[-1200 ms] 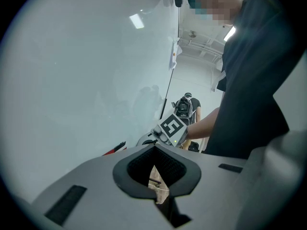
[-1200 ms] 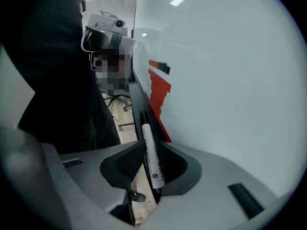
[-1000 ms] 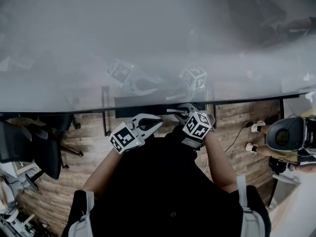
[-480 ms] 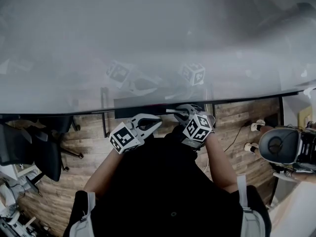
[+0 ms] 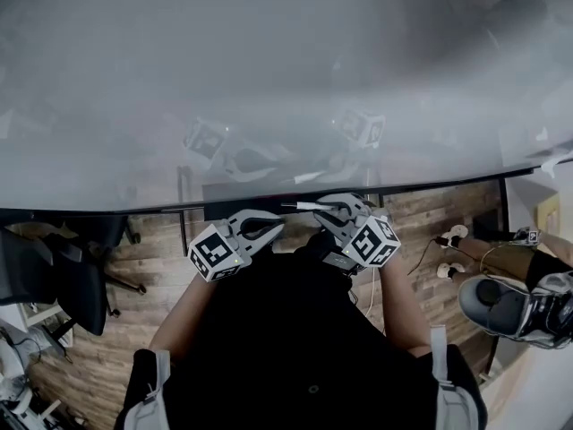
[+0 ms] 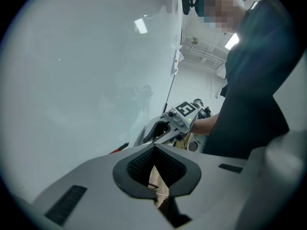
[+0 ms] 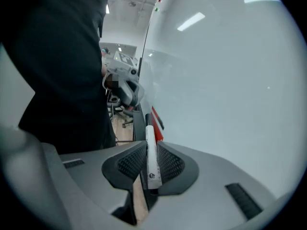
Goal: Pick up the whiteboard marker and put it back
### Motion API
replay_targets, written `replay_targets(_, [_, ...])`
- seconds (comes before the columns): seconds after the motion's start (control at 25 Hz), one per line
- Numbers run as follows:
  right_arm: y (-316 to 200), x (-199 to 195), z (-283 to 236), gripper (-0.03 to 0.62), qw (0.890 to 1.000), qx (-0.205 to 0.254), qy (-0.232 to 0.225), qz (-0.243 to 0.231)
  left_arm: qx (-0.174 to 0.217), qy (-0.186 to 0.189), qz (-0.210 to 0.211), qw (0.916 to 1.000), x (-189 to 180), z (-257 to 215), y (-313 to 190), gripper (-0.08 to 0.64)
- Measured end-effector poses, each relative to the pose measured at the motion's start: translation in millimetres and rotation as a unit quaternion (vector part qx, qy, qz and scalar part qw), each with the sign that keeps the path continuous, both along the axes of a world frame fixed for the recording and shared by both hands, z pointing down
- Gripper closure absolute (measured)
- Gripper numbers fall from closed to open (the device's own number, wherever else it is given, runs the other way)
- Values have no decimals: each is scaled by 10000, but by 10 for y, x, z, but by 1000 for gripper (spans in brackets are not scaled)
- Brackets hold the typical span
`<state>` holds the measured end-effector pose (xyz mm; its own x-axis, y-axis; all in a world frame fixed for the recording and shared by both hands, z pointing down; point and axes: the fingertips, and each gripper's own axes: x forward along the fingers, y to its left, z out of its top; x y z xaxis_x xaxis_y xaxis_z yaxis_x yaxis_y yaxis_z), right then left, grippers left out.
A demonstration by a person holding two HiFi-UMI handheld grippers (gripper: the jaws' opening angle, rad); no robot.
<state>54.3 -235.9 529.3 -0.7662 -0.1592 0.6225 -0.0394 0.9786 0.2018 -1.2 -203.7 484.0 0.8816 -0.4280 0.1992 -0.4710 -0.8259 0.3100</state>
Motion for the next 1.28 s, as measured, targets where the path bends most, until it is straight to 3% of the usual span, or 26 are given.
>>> replay_targets(0.4, [53,-26,-1162,517,9917,273,-1253,8,525,214,125,9983,39,-375,-42,554])
replay_targets(0.52, [76,-150,-1696,517,9673,-4,-2499,435,704,411,158,9965,-48,-568,8,554])
replay_targets(0.68, [179,-184,-2181,517,9446,-93,-3257,388,1145,526,347,9914,-145,-934,95,554])
replay_targets(0.84, [212,132,-2442,517,9095,-283,-4124,449,1360,660,524,9871,-22,-1194,117,554])
replay_targets(1.12, [469,505,-2654,517,8514,-295,-5179,776,1292,1248,776,9807,-59,-1642,194,554])
replay_targets(1.28, [685,698,-2608,517,8401,-341,-5324,984,1324,1767,882,9713,-89,-1894,252,554])
